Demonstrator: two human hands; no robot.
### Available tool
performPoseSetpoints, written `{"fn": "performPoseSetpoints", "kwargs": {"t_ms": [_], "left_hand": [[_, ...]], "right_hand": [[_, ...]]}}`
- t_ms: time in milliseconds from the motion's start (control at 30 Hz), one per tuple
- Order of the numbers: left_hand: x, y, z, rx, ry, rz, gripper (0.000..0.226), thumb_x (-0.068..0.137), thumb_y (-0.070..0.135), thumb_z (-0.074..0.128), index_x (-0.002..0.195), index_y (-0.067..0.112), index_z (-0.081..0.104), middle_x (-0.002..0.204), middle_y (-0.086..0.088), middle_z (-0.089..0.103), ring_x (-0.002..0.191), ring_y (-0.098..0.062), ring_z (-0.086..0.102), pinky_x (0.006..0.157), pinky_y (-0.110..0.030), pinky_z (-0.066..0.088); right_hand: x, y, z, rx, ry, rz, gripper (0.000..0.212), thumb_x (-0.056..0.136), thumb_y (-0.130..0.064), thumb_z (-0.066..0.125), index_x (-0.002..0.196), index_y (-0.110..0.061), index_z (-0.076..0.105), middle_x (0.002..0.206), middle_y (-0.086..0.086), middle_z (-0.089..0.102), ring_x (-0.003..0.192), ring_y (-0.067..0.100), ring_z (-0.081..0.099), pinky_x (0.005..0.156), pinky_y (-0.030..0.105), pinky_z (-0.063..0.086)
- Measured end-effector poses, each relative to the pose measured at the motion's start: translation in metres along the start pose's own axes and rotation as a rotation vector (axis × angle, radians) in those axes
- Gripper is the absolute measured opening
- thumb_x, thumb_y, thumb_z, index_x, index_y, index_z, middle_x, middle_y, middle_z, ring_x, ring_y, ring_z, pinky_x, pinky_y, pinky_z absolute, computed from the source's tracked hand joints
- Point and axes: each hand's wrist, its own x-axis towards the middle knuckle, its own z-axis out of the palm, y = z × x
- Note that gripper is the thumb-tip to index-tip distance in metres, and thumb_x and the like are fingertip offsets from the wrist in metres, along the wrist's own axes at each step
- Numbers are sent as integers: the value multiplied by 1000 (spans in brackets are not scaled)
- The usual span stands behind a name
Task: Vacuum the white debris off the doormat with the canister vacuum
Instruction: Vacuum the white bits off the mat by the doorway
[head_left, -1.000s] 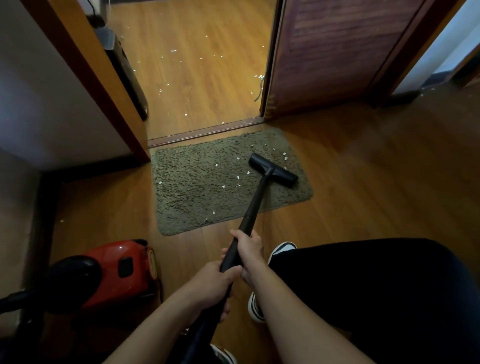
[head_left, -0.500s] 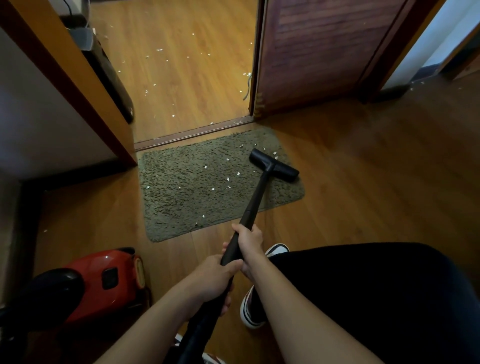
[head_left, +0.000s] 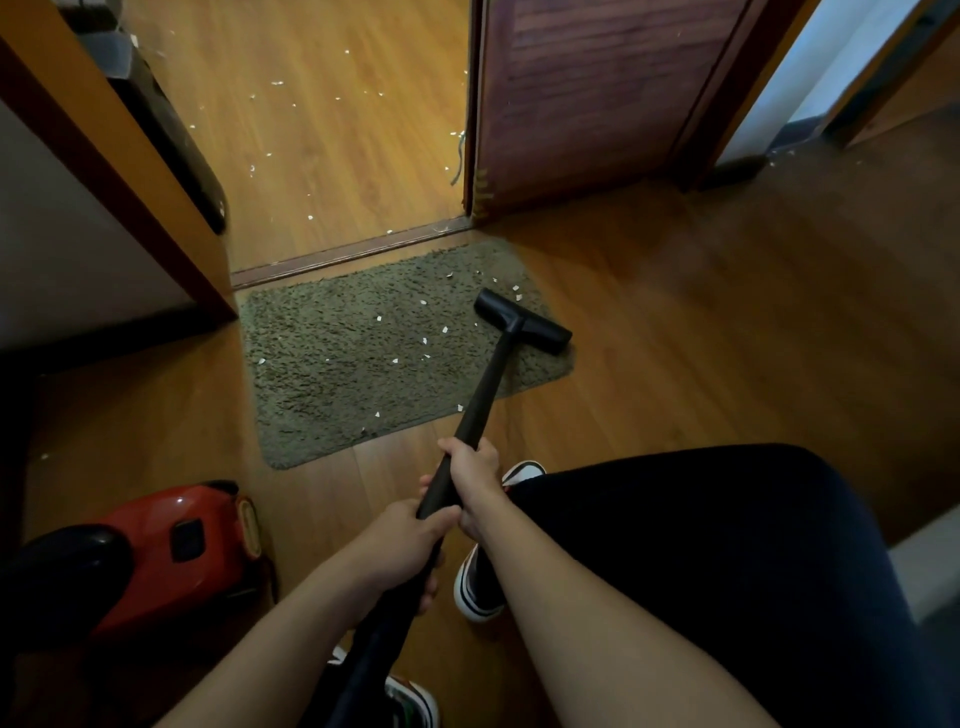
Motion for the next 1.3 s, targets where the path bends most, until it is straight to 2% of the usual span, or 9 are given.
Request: {"fn": "performPoseSetpoints", "kwargs": {"t_ms": [333, 467, 567, 667, 900, 1033, 1100, 1200, 1300], "left_hand": [[40, 36, 6, -26, 43, 27, 17, 104, 31, 50, 109, 14, 53, 72, -10, 51, 39, -15, 48, 39, -23, 43], [60, 49, 3, -44, 50, 31, 17, 104, 31, 50, 109, 16, 54, 71, -10, 50, 38, -14, 47, 39, -22, 43], [73, 59, -1, -62, 54, 41, 14, 104, 31, 51, 106, 18, 54, 70, -10, 49, 37, -15, 47, 39, -22, 43], [82, 68, -3, -76, 49, 53, 11, 104, 31, 50, 108, 21, 54, 69, -10, 48, 36, -15, 47, 39, -22, 43], [78, 69, -8, -100, 56, 50, 9, 104, 30, 50, 108, 22, 54, 68, -9, 47, 37, -14, 46, 39, -22, 42], [55, 51, -13, -101, 63, 31, 13, 104, 31, 50, 107, 19, 54, 67, -8, 49, 39, -15, 47, 40, -24, 42], [39, 38, -17, -103, 67, 24, 14, 104, 31, 50, 106, 18, 53, 66, -8, 50, 40, -15, 47, 41, -24, 42], [18, 17, -20, -117, 56, 7, 13, 104, 32, 50, 107, 20, 52, 68, -8, 50, 41, -15, 47, 41, -25, 43], [4, -3, -20, -119, 55, -16, 15, 104, 33, 49, 109, 19, 51, 72, -9, 50, 41, -15, 48, 41, -26, 43]], "right_hand": [[43, -37, 2, -24, 2, -30, 35, 91, -16, 66, 121, -8, 52, 79, 16, 64, 44, 26, 66, 46, 35, 56], [79, -39, 12, -90, 26, -46, 46, 69, -36, 71, 110, -23, 58, 106, 22, 72, 77, 37, 74, 72, 52, 63], [74, -62, 12, -44, 4, -40, 27, 89, -17, 66, 113, -12, 54, 91, 23, 67, 48, 25, 67, 48, 35, 58], [85, -73, 9, -43, -3, -46, 24, 95, -9, 61, 117, -6, 53, 79, 16, 59, 40, 21, 62, 40, 27, 50], [81, -74, 16, -48, -28, -46, 17, 95, -9, 62, 107, -10, 50, 79, 19, 60, 44, 25, 63, 42, 31, 52], [63, -53, 27, -96, -39, -38, 24, 85, -20, 67, 105, -15, 54, 85, 23, 70, 56, 32, 70, 63, 46, 62], [50, -39, 32, -114, -40, -30, 23, 83, -22, 68, 101, -17, 55, 78, 21, 71, 60, 34, 72, 69, 52, 63], [29, -20, 31, -85, -71, -3, 16, 92, -14, 64, 105, -15, 53, 82, 21, 66, 48, 28, 67, 53, 39, 58], [12, -1, 28, -95, -85, 3, 18, 94, -11, 62, 111, -13, 54, 83, 22, 65, 46, 26, 66, 47, 33, 54]]}}
